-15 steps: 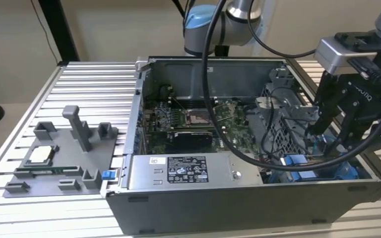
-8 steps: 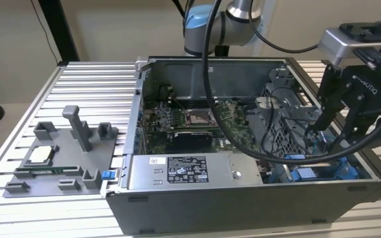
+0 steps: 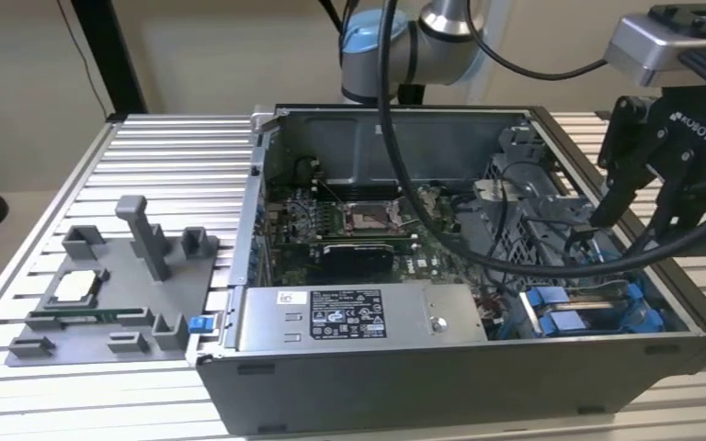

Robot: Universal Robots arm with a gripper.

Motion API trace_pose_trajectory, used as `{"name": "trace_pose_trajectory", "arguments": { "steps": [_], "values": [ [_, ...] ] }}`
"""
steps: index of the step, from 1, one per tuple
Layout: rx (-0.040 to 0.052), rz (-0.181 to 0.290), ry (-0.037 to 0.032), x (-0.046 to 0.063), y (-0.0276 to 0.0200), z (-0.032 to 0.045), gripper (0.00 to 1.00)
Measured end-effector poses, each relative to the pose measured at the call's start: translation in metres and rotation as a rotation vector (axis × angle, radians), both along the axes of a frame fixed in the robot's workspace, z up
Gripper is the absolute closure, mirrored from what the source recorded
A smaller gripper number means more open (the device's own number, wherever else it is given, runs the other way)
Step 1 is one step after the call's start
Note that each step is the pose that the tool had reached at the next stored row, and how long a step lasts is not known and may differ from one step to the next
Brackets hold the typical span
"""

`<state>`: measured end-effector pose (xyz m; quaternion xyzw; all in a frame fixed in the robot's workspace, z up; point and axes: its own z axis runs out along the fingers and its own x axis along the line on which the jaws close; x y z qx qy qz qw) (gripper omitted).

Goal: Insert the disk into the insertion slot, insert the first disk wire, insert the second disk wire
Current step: 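Insert the disk into the insertion slot, then insert the first disk wire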

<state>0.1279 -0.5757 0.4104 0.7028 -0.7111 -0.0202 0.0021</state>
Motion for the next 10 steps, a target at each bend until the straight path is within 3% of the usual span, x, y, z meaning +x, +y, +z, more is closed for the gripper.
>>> {"name": "trace_pose_trajectory", "arguments": {
  "steps": [3, 10],
  "values": [
    [0.0002, 0.0, 0.0, 0.0, 0.0, 0.0053, 0.0],
    [0.0, 0.0, 0.0, 0.0, 0.0001, 0.0059, 0.0]
  ]
}}
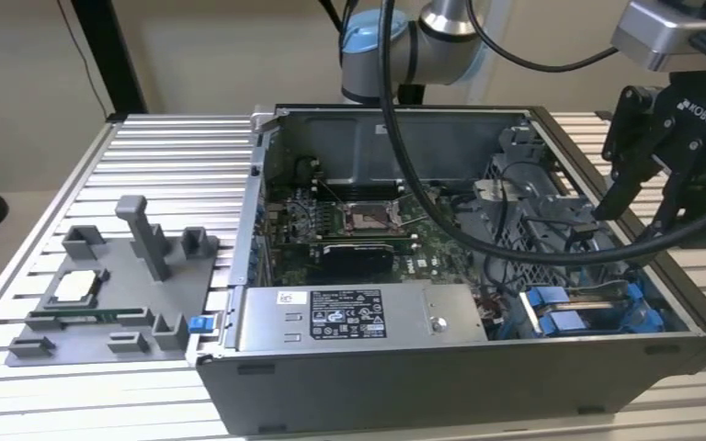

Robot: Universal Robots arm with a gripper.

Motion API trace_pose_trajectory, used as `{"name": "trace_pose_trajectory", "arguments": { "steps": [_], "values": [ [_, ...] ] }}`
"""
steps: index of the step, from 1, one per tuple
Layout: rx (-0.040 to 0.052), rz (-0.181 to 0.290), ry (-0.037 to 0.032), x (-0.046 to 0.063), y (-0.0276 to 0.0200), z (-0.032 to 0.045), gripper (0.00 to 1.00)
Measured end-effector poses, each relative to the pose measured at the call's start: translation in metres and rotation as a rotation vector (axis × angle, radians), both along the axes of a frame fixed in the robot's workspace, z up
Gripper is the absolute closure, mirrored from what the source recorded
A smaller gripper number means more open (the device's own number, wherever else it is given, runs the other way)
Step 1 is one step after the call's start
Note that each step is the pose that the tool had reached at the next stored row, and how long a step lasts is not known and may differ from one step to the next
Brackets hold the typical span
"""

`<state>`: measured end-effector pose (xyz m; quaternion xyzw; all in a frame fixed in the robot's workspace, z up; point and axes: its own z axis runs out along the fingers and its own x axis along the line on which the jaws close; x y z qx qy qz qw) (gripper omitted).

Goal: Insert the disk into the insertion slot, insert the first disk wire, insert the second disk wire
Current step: 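Insert the first disk wire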

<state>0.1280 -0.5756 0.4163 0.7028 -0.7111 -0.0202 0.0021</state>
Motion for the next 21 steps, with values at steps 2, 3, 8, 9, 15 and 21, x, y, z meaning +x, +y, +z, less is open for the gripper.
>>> {"name": "trace_pose_trajectory", "arguments": {
  "steps": [2, 3, 8, 9, 15, 21],
  "values": [
    [-0.0002, 0.0, 0.0, 0.0, 0.0003, 0.0001, 0.0],
    [-0.0001, 0.0, 0.0, 0.0, 0.0006, 0.0001, 0.0],
    [0.0, 0.0, 0.0, 0.0, 0.0038, 0.0, 0.0],
    [0.0001, 0.0, 0.0, 0.0, 0.0048, 0.0, 0.0],
    [0.0001, 0.0, -0.0028, 0.0, 0.013, -0.0011, 0.0],
    [-0.0015, 0.001, -0.0169, -0.001, 0.0228, -0.0093, 0.0]
  ]
}}
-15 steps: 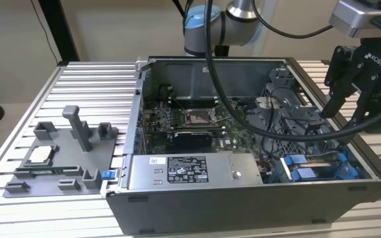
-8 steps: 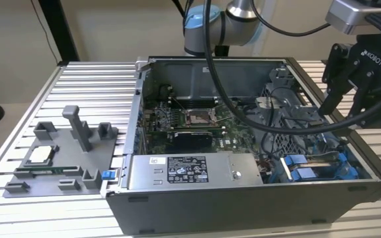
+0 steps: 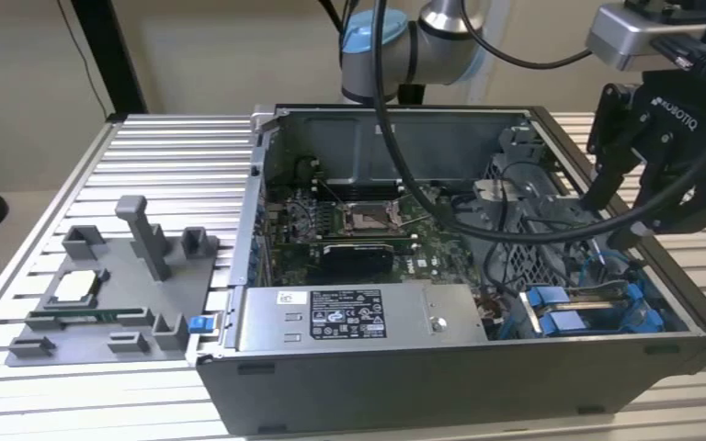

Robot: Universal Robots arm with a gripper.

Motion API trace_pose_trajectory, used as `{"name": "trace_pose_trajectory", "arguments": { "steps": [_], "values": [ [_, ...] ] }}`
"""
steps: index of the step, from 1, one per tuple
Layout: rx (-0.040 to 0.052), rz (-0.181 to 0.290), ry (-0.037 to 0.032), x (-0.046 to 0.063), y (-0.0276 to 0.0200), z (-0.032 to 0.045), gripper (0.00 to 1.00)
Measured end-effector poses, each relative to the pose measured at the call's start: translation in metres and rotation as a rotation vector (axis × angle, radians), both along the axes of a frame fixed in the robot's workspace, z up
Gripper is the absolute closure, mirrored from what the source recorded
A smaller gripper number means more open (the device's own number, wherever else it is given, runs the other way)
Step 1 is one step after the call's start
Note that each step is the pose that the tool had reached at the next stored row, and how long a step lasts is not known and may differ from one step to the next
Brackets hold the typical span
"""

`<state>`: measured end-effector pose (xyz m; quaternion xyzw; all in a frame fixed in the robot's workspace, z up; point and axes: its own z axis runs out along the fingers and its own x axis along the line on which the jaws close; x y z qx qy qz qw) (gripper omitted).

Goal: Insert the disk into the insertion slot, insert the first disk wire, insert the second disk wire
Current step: 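Insert the first disk wire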

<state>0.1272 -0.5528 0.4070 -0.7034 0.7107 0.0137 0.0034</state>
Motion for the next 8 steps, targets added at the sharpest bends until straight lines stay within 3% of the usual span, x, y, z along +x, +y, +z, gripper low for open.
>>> {"name": "trace_pose_trajectory", "arguments": {
  "steps": [4, 8],
  "values": [
    [-0.0041, 0.001, -0.0052, -0.0016, 0.0068, -0.0061, 0.0],
    [-0.0105, 0.01, -0.0058, -0.0028, 0.0075, -0.0114, 0.0]
  ]
}}
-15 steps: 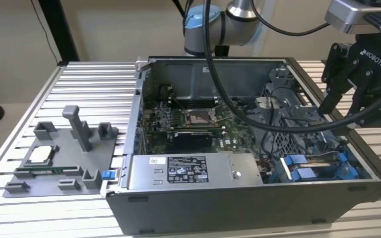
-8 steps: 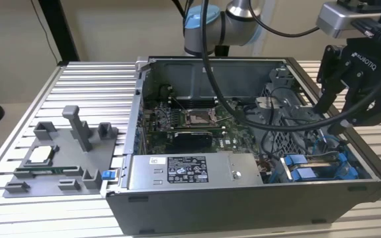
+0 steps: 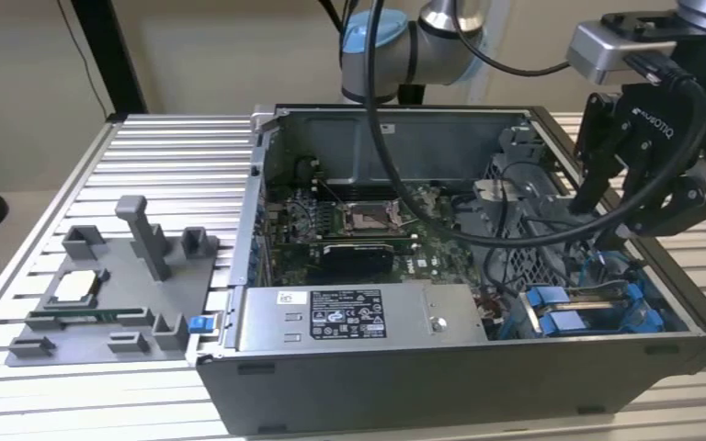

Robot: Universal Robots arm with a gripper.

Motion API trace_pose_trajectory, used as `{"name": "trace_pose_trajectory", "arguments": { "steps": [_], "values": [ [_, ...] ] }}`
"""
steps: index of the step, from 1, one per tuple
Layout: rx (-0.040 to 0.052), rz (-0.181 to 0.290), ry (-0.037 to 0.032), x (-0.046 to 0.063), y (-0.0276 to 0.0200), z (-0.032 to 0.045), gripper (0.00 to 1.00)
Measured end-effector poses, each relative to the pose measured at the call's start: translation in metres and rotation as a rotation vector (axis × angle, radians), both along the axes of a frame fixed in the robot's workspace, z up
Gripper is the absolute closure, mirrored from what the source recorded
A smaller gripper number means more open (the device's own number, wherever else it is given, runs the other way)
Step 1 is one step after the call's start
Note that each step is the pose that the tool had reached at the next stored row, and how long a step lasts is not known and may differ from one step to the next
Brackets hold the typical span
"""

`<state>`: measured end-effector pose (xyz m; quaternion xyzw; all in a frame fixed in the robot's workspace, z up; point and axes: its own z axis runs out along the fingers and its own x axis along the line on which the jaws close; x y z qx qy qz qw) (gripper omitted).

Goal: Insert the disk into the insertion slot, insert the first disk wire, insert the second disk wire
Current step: 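Insert the first disk wire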

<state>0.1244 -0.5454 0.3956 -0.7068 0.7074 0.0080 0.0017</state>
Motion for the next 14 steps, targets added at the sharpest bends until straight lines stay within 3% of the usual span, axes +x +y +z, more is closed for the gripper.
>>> {"name": "trace_pose_trajectory", "arguments": {
  "steps": [4, 14],
  "values": [
    [-0.0056, 0.011, -0.0015, -0.0018, 0.0008, -0.0044, 0.0],
    [-0.0099, 0.037, -0.023, -0.0045, 0.0028, -0.0092, 0.0]
  ]
}}
